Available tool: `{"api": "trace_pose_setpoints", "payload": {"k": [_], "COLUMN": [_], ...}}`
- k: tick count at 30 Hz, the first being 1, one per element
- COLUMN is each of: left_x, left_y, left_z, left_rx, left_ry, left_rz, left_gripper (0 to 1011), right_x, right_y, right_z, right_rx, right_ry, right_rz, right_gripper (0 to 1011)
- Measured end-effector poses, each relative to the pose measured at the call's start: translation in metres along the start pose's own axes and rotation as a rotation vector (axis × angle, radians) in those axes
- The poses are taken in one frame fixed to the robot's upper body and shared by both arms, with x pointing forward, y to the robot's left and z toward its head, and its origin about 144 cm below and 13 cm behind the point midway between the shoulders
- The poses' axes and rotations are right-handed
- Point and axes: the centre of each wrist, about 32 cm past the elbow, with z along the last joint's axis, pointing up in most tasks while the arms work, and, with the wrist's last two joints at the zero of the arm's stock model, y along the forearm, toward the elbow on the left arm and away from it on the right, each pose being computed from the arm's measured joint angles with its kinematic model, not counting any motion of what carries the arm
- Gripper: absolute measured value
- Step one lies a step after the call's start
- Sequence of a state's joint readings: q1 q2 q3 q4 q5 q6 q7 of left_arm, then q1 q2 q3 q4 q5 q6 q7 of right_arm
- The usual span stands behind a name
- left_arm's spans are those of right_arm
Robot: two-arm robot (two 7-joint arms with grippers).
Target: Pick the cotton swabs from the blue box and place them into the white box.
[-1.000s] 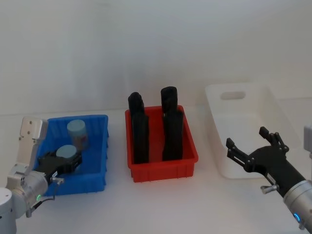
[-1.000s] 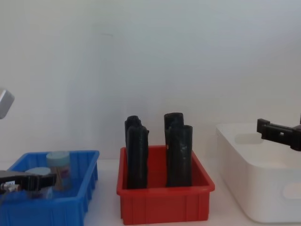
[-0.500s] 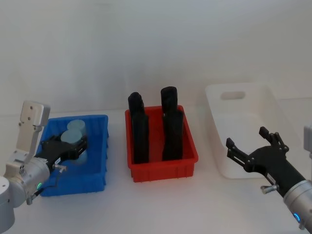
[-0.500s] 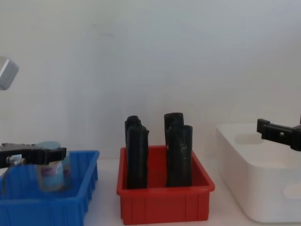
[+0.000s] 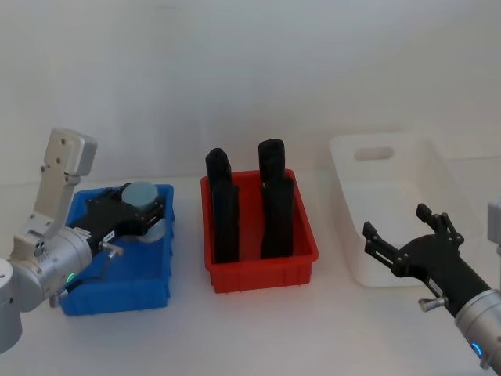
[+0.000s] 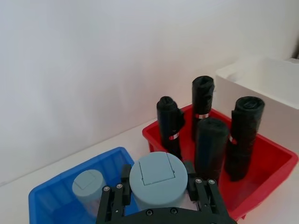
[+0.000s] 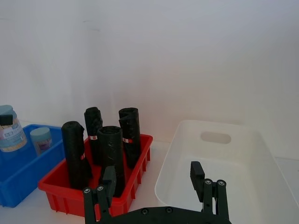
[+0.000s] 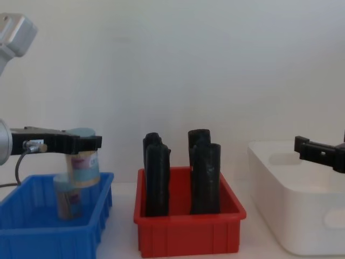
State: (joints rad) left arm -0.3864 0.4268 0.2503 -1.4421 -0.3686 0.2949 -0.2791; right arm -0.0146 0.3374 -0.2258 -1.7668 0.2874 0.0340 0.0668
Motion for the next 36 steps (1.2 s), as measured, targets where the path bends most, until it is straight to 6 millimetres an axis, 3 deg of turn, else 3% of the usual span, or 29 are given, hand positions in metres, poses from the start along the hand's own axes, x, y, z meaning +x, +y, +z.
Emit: {"api": "trace_pose_setpoints", "payload": {"k": [25,36], "left_x": [-0.029,-0.04], "left_y": [-0.003,-0.008], "left_z": [0.055,0.066], "left_rx": [-0.026,-0.032], "left_ry": [-0.072,-0.096], "left_rz": [-0.353,-0.437], "left_gripper": [670,670], "right_x": [0.0,0.0], "right_y": [0.0,0.0], "right_z": [0.0,0.0], "right_rx": [0.0,0.0], "right_ry": [0.0,0.0], "right_rz": [0.0,0.0], "right_gripper": [1002,1002]}}
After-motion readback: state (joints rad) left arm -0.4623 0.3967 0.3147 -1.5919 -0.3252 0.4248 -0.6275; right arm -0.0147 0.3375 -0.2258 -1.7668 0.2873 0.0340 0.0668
